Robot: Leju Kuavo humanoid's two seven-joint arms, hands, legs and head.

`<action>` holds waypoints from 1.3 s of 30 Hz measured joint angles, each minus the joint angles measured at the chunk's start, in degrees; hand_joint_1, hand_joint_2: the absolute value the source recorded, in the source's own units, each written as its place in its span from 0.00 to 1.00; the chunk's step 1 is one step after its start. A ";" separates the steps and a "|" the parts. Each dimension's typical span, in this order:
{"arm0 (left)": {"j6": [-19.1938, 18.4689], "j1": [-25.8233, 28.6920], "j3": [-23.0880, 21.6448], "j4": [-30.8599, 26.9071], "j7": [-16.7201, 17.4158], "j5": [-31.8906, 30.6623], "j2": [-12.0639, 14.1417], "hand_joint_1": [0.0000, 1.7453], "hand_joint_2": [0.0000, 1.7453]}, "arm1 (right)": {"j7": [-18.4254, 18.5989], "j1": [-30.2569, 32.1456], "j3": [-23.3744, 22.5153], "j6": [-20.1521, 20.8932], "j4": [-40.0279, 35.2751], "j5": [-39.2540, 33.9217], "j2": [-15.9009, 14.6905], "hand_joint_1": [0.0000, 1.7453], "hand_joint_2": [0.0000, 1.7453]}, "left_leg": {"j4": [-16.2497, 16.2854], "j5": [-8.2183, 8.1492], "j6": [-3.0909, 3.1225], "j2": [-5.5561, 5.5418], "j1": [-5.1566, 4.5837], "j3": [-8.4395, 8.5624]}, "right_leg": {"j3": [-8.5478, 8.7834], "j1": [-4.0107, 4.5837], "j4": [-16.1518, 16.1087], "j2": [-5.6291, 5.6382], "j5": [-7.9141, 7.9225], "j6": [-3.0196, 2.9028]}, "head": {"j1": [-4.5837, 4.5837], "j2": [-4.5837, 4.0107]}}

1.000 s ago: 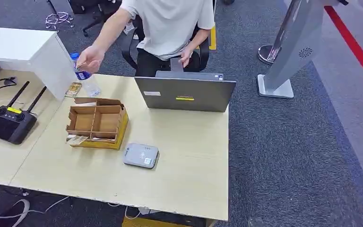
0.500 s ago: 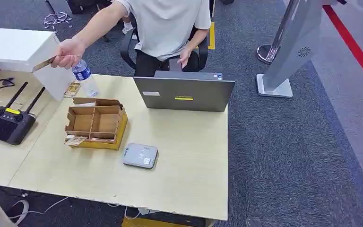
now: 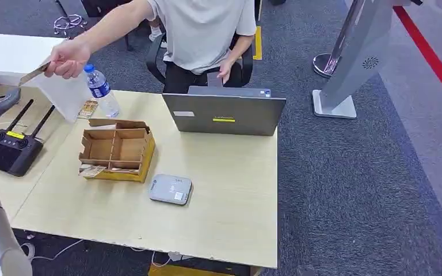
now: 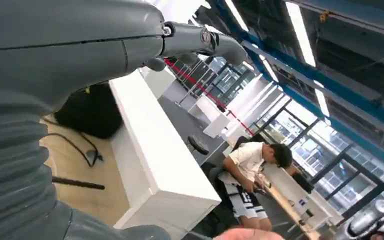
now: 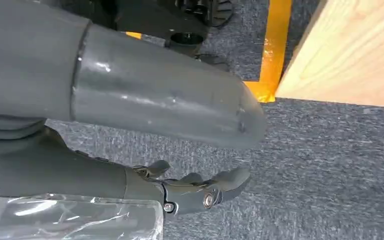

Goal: Pass the card to the sensor for recognition and then transmit it.

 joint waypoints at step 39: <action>17.51 -18.42 -37.87 14.64 12.61 -29.81 5.46 1.00 1.00 | 4.17 0.81 -0.50 3.67 0.28 4.79 -0.57 0.00 0.00 | 0.01 0.04 -0.05 -0.02 0.00 -0.08 | -0.05 -0.01 0.03 0.00 0.05 0.03 | 0.00 0.00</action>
